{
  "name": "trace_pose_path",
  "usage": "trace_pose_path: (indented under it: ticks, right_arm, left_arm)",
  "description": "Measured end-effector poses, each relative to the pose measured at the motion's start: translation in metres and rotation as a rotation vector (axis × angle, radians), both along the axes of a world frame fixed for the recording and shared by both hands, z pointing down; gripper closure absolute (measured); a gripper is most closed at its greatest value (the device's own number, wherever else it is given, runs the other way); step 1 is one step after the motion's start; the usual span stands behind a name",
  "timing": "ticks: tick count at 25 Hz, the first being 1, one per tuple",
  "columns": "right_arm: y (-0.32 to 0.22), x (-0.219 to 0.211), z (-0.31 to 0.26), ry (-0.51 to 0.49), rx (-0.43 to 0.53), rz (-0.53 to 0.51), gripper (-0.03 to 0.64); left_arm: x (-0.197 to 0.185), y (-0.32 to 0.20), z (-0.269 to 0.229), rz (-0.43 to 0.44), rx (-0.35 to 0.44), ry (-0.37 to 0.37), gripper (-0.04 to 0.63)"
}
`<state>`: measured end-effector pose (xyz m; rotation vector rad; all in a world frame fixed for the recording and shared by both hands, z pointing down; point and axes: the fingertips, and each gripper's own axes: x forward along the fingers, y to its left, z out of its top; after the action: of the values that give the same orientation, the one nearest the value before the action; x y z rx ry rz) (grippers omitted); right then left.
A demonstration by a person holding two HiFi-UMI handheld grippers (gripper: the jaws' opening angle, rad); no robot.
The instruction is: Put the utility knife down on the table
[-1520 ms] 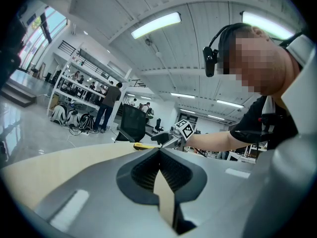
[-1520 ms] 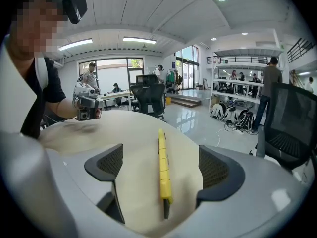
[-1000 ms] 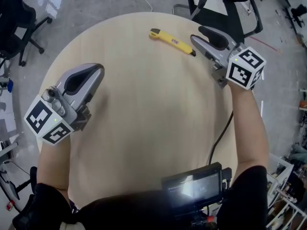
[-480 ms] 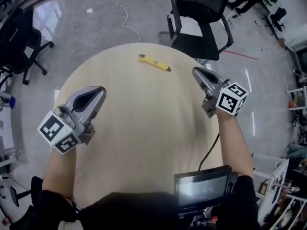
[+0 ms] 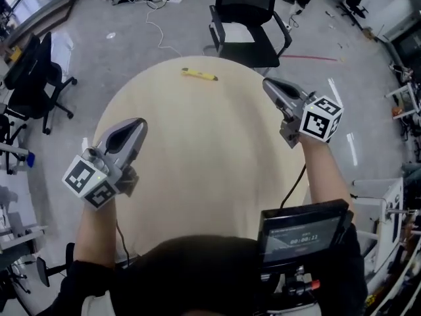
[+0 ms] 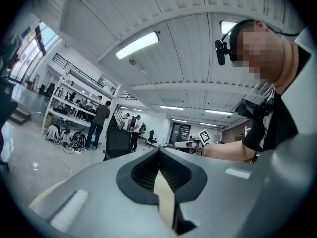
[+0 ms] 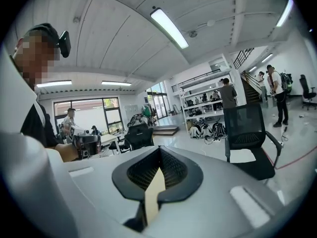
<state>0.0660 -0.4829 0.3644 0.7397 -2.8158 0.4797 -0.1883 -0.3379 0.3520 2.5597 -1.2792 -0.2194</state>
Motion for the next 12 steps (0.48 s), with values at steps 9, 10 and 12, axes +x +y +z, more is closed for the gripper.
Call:
trace_pose_path:
  ticks: [9, 10, 12]
  right_arm:
    - [0.134, -0.01, -0.048, -0.007, 0.009, 0.048, 0.604]
    - [0.148, -0.012, -0.053, -0.02, 0.007, 0.059, 0.604]
    - [0.177, -0.016, -0.061, -0.046, 0.005, 0.077, 0.604]
  left_arm:
    - [-0.016, 0.124, -0.059, 0.045, 0.055, -0.045, 0.597]
    - [-0.019, 0.136, -0.065, 0.052, 0.061, -0.044, 0.597]
    - [-0.025, 0.162, -0.074, 0.067, 0.069, -0.039, 0.597]
